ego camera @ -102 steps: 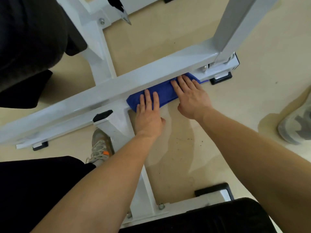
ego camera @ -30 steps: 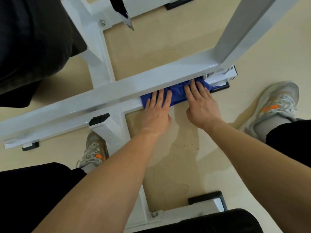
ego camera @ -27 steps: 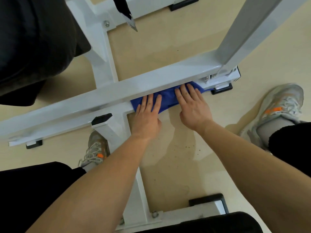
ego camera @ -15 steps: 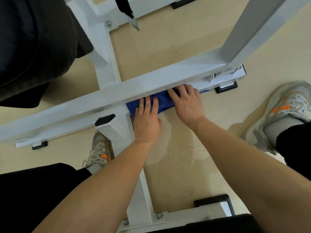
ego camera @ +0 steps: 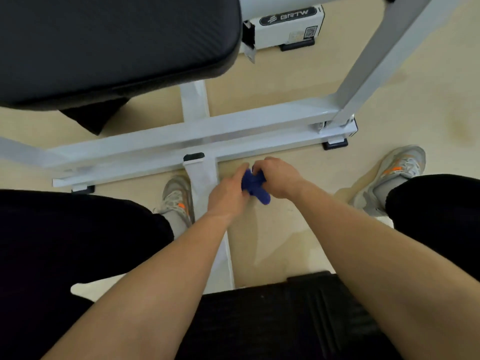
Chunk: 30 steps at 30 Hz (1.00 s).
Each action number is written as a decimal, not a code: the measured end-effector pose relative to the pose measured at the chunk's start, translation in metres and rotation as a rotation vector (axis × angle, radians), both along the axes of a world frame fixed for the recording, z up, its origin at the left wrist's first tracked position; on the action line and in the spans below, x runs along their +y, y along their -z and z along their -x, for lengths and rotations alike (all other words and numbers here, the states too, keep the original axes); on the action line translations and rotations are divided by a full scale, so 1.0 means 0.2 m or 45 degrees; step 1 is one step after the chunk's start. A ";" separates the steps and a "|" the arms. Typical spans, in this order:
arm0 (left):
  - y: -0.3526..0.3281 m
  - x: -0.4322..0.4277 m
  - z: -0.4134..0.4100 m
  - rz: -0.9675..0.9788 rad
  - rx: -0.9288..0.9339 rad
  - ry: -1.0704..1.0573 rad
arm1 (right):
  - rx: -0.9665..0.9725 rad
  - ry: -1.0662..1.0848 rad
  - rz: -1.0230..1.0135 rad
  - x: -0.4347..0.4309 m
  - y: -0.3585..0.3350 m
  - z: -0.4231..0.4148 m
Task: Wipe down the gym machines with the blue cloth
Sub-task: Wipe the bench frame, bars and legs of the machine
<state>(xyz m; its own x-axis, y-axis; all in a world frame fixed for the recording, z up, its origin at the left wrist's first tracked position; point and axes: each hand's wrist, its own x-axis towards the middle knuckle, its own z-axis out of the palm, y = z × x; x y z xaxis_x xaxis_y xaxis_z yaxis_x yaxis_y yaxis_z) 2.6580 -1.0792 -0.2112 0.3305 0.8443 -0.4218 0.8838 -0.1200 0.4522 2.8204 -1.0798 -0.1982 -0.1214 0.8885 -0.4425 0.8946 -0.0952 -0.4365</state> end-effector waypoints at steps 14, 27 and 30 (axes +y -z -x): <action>-0.45 -0.15 0.55 0.239 0.116 -0.149 | -0.048 -0.055 0.246 -0.10 -0.46 0.41; -0.17 0.20 0.70 0.109 -0.153 -0.628 | 0.305 0.478 0.197 0.22 -0.06 0.65; -0.14 0.23 0.69 0.019 -0.174 -0.548 | 0.422 0.669 0.123 0.21 -0.05 0.63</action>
